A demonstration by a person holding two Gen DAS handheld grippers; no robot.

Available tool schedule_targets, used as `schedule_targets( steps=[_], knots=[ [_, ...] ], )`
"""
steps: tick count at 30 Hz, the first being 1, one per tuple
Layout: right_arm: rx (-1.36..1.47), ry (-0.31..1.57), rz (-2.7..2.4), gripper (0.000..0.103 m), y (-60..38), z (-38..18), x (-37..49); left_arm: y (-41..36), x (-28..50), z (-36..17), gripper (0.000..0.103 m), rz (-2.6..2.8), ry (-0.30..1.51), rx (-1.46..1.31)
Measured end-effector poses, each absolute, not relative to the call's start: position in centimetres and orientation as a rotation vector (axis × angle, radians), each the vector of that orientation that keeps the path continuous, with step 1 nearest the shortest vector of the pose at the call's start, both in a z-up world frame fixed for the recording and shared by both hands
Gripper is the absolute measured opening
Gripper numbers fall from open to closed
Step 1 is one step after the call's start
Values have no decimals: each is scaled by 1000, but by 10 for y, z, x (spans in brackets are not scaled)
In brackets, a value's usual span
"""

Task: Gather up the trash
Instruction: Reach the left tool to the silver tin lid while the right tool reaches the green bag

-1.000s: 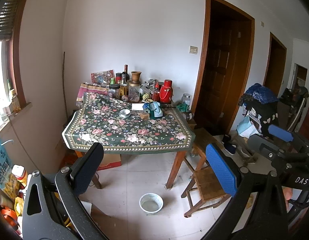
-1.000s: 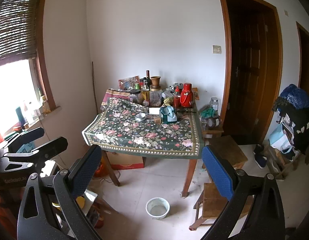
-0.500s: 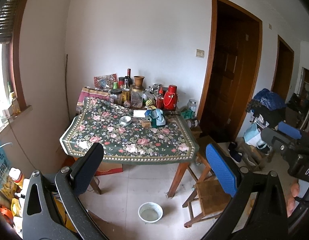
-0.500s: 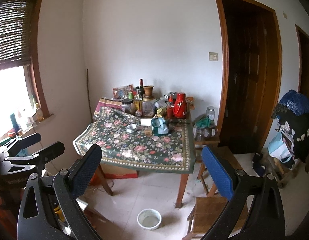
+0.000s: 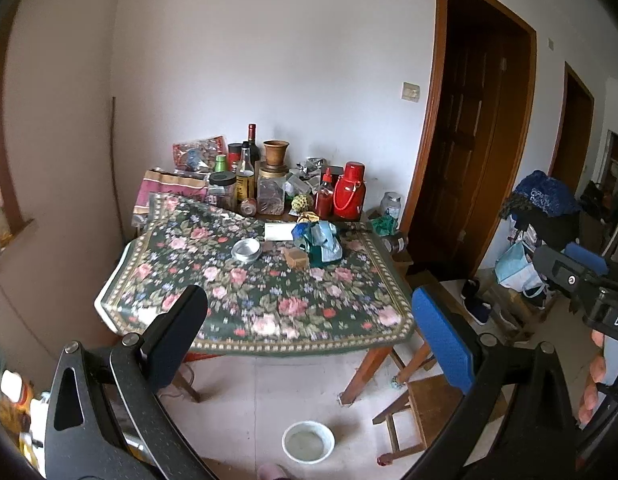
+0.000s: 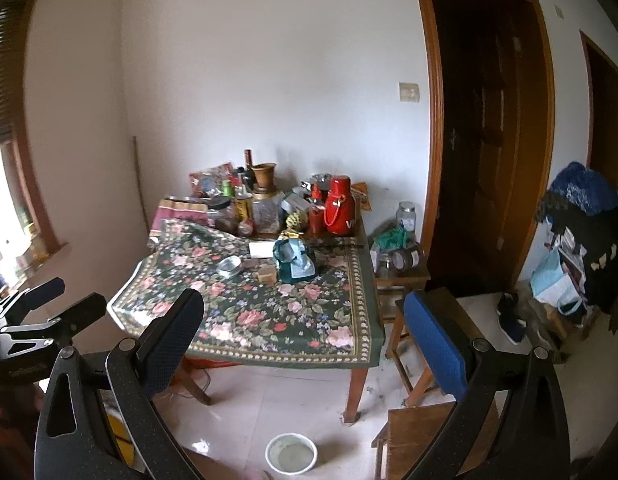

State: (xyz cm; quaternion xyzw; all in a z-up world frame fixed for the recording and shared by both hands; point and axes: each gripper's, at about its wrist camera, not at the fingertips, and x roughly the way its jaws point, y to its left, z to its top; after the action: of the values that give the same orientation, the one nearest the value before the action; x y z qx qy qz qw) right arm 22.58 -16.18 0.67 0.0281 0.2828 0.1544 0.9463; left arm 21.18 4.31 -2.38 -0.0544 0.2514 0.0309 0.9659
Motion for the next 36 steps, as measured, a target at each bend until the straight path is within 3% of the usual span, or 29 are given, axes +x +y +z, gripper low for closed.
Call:
schedule_targets(
  steps=[14,27,32,36],
  knots=[
    [184,756,198,100,-107,-30,346,144,372,-39,103,65,576,-92],
    [146,974,264,100,-93,-101,469,170,487,-117,100,151,777,-176],
    [104,1066,382,100,-85,-130,530,173,533,-153,86,267,875,-212],
    [96,1132,462,100,-76,-156,571,177,571,-189,86,310,951,-261]
  ],
)
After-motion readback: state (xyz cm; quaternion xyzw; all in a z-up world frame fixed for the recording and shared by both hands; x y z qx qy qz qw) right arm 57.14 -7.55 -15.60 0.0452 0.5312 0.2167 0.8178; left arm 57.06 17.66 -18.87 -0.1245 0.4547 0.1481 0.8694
